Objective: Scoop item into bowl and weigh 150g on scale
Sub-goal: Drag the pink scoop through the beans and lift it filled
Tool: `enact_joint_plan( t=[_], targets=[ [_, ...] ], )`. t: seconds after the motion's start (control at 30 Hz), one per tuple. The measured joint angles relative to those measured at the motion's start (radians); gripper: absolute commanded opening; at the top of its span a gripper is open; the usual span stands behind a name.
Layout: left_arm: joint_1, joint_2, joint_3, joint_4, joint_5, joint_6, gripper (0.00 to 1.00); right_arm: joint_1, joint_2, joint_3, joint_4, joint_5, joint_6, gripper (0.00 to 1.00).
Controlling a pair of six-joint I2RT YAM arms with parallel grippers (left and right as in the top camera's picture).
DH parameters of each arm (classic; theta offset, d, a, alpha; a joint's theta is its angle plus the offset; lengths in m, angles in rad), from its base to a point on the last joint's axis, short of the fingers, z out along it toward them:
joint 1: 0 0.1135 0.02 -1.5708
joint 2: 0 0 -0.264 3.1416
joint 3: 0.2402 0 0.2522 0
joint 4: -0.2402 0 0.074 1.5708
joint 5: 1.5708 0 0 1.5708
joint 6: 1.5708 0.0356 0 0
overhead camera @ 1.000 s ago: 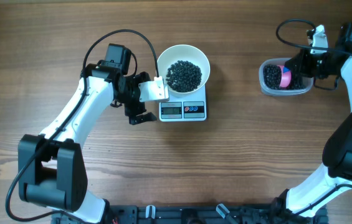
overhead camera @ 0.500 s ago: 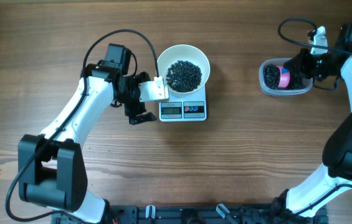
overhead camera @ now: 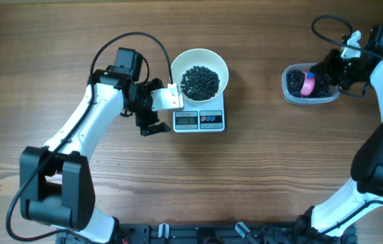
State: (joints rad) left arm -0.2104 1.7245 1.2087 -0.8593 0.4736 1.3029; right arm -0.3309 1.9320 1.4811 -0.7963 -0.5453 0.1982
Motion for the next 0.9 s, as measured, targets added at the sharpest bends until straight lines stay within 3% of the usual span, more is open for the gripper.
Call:
enact_joint_plan(
  t=[0.17, 0.4, 0.57, 0.67, 0.83, 0.9],
  targets=[
    [0.000, 0.000, 0.000, 0.000, 0.000, 0.000, 1.00, 0.000, 0.000, 0.000, 0.023, 0.027, 0.020, 0.04],
    [0.000, 0.000, 0.000, 0.000, 0.000, 0.000, 1.00, 0.000, 0.000, -0.006, 0.078, 0.076, 0.201, 0.04],
    [0.000, 0.000, 0.000, 0.000, 0.000, 0.000, 1.00, 0.000, 0.000, -0.006, 0.056, 0.083, 0.238, 0.04],
    [0.000, 0.000, 0.000, 0.000, 0.000, 0.000, 1.00, 0.000, 0.000, 0.000, 0.026, 0.083, 0.192, 0.04],
    [0.000, 0.000, 0.000, 0.000, 0.000, 0.000, 1.00, 0.000, 0.000, 0.001, 0.019, 0.069, -0.093, 0.04],
    [0.000, 0.000, 0.000, 0.000, 0.000, 0.000, 1.00, 0.000, 0.000, 0.001, 0.025, 0.064, -0.137, 0.04]
  ],
)
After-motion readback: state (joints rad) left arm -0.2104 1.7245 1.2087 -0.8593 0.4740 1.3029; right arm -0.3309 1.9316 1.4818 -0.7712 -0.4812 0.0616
